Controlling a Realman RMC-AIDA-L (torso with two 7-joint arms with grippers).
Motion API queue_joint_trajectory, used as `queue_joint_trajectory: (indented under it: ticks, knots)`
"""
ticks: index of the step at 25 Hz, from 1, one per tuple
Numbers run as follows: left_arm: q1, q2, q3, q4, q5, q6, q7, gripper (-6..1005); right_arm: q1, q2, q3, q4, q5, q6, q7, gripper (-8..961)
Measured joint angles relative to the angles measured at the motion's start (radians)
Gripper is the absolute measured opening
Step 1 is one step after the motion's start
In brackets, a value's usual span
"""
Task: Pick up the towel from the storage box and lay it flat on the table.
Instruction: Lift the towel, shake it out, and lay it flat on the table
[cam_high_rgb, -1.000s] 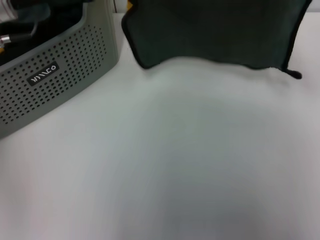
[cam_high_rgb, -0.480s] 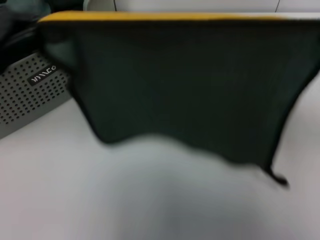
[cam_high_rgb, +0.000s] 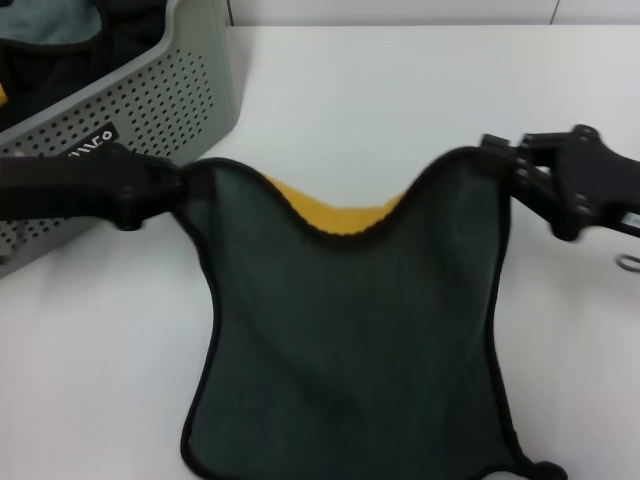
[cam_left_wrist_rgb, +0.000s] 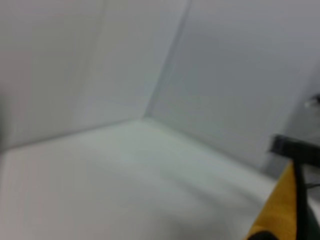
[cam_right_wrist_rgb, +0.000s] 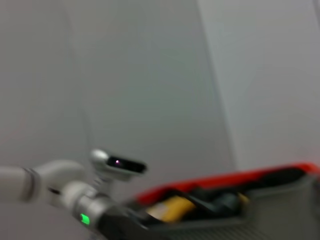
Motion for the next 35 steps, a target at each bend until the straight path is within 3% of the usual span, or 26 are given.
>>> queue_joint_trajectory:
  ticks: [4, 12, 15, 23, 35]
  knots:
    - [-0.051, -0.023, -0.001, -0.05, 0.06, -0.158, 0.001, 9, 0.018, 0.003, 0.0, 0.02, -0.001, 0.145, -0.063, 104]
    - [-0.098, -0.04, 0.007, -0.058, 0.089, -0.282, -0.004, 9, 0.04, -0.017, -0.003, 0.023, -0.019, 0.274, -0.065, 109]
    - [-0.104, -0.052, 0.008, -0.061, 0.115, -0.313, -0.006, 9, 0.043, -0.014, -0.003, 0.028, -0.039, 0.301, -0.056, 110]
    - [-0.117, -0.071, 0.01, -0.068, 0.171, -0.346, -0.01, 9, 0.043, -0.004, -0.015, 0.031, -0.057, 0.378, -0.045, 115]
    - [-0.119, -0.077, 0.009, -0.068, 0.172, -0.35, -0.004, 12, 0.04, -0.003, -0.011, 0.032, -0.055, 0.384, -0.034, 122]
